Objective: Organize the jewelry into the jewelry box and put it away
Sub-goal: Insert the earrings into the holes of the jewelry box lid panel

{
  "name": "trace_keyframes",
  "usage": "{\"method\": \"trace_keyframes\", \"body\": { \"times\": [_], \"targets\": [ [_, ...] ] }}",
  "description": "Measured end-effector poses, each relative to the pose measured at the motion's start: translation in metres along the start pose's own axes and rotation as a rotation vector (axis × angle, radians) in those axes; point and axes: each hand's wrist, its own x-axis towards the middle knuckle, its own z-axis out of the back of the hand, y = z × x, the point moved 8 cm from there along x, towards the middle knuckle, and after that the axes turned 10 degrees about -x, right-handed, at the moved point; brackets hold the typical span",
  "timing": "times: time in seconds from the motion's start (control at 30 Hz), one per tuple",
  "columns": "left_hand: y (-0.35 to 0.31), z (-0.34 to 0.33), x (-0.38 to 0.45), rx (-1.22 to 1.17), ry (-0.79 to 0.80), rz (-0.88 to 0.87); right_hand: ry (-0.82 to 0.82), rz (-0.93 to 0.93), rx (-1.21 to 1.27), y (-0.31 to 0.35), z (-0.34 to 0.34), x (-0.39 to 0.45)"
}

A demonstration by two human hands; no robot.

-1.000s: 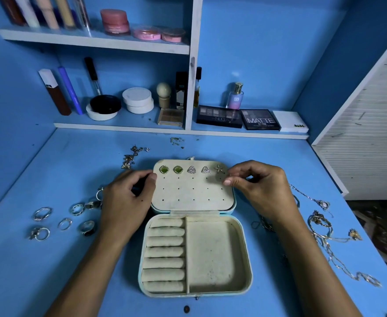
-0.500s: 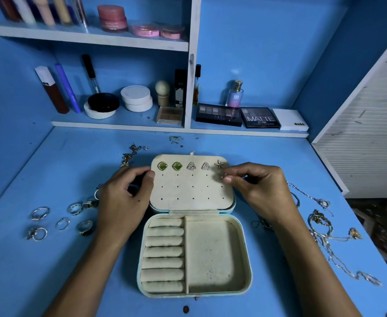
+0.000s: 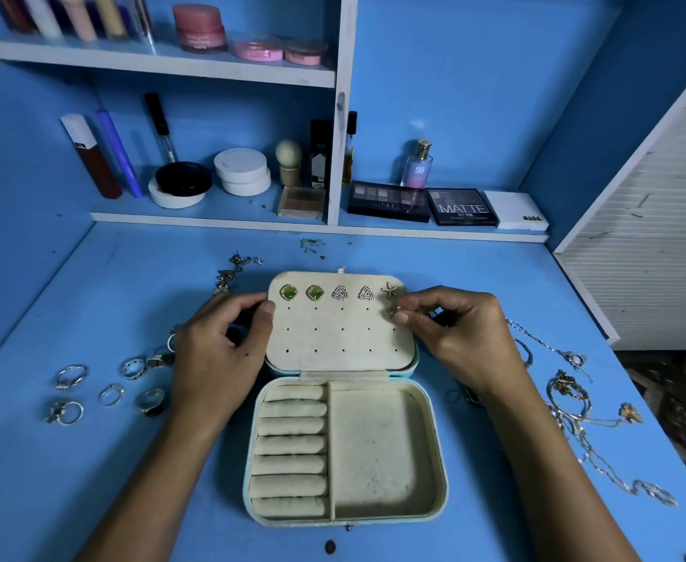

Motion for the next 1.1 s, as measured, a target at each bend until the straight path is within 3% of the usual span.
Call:
{"method": "trace_keyframes", "body": {
  "times": [0.6, 1.1],
  "targets": [
    [-0.0011, 0.0004, -0.0002, 0.015, -0.003, -0.014, -0.001, -0.019, 0.051, 0.0034, 0.0005, 0.0010],
    [-0.0021, 0.0000, -0.0003, -0.010, 0.005, -0.009, -0.058, 0.105, -0.004, 0.0086, -0.0017, 0.0011]
  ]
}}
